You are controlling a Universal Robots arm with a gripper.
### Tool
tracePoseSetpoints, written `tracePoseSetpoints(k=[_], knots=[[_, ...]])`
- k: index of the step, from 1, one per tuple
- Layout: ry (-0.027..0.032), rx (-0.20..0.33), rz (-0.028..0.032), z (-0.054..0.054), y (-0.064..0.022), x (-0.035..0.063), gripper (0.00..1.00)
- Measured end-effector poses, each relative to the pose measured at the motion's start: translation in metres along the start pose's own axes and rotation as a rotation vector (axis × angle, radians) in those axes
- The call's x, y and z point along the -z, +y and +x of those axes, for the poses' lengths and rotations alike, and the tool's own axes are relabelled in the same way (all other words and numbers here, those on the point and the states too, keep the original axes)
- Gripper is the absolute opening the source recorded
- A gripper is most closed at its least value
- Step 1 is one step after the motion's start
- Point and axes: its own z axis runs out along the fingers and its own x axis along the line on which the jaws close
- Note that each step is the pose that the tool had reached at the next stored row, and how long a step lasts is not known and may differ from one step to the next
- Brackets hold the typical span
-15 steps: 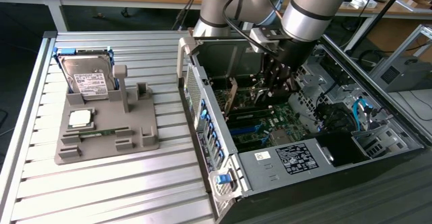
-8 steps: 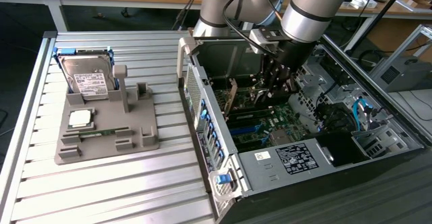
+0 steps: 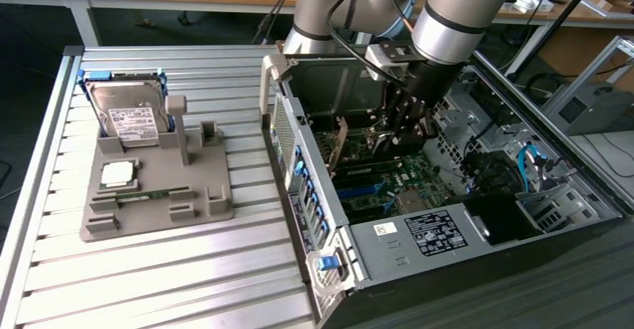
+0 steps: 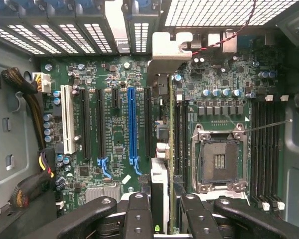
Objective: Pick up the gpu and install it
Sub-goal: 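Insert the gpu into the slot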
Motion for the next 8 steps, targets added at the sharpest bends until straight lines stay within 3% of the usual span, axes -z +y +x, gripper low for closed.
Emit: tracePoseSetpoints(k=[8], knots=[[0.0,0.0,0.0,0.0003,0.0,-0.0017,0.27]])
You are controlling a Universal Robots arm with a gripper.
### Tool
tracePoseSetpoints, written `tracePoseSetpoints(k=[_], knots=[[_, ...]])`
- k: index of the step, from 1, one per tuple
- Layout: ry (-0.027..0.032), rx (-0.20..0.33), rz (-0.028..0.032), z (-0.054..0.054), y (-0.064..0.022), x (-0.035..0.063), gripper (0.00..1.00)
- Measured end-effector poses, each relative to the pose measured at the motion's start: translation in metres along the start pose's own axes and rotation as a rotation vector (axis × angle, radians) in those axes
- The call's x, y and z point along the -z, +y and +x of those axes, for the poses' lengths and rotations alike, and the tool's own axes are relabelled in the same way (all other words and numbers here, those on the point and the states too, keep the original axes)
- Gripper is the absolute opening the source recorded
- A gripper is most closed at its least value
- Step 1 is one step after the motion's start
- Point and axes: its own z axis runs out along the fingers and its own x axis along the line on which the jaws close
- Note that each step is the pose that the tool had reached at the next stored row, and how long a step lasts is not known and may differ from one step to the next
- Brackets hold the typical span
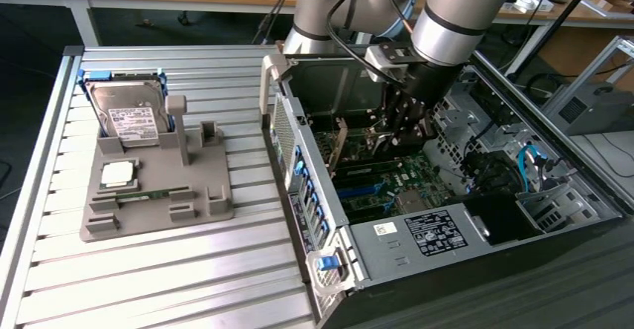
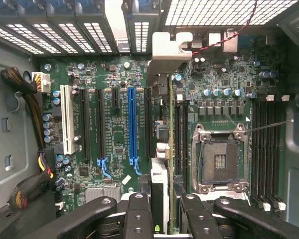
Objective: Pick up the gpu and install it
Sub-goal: 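Insert the gpu into the slot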
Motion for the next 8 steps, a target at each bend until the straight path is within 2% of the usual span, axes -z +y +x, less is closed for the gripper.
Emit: tracePoseSetpoints(k=[8], knots=[[0.0,0.0,0.0001,0.0004,0.0,-0.0024,0.27]])
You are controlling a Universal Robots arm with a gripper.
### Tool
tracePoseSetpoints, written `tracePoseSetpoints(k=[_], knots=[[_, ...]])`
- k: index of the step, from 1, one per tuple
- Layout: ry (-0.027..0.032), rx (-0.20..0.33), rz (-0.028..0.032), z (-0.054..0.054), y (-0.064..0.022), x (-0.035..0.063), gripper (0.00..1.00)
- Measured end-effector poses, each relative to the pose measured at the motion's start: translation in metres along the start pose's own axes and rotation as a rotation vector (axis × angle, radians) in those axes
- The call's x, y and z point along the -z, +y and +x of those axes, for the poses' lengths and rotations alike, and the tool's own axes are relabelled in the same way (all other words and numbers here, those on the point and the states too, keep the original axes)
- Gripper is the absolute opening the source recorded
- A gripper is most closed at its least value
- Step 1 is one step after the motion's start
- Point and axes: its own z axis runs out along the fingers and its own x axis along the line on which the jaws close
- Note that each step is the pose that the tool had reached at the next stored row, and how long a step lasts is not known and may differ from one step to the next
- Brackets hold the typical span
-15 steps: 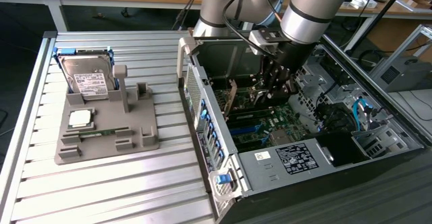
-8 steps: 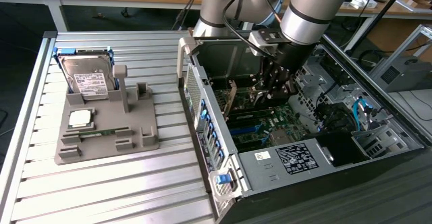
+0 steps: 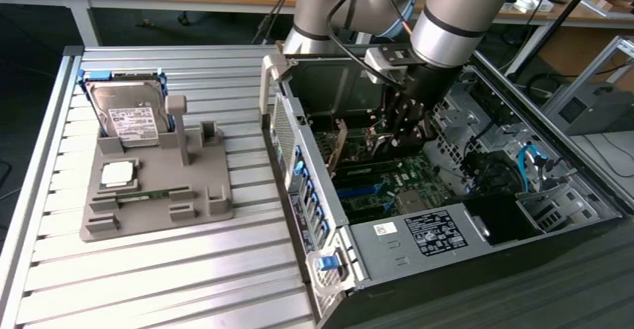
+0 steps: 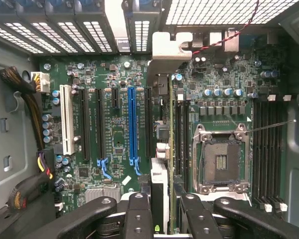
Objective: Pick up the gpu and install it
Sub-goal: 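Insert the gpu into the slot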
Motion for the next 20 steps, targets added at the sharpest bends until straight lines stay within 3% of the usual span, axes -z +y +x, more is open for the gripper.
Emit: tracePoseSetpoints(k=[20], knots=[[-0.0001,0.0,-0.0001,0.0006,0.0,-0.0046,0.27]])
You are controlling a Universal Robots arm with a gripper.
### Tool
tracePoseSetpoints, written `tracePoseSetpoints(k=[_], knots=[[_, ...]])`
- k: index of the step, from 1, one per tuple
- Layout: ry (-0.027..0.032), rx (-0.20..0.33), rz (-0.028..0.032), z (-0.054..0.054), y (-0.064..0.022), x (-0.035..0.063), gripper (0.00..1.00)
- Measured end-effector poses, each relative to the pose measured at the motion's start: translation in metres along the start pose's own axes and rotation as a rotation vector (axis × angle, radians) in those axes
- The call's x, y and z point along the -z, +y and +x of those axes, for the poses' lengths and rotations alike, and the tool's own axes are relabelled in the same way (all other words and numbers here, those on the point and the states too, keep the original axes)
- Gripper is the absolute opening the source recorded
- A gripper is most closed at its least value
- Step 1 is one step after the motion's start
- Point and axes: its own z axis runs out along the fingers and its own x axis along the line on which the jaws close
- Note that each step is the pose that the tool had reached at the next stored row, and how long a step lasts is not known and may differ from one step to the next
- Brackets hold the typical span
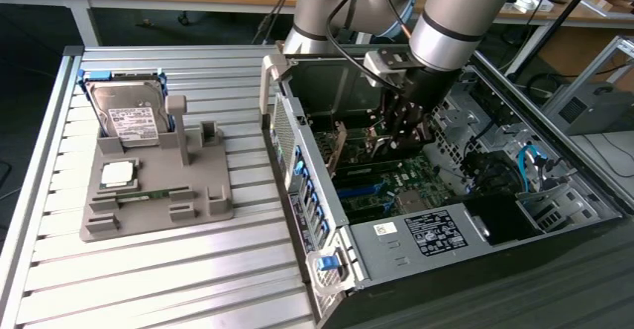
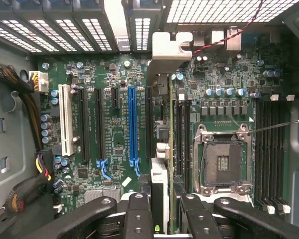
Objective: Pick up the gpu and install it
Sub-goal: 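Insert the gpu into the slot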
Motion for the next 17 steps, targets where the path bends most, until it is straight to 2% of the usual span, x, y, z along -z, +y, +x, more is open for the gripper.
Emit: tracePoseSetpoints(k=[17], knots=[[0.0,0.0,0.0,0.0005,0.0,-0.0034,0.27]])
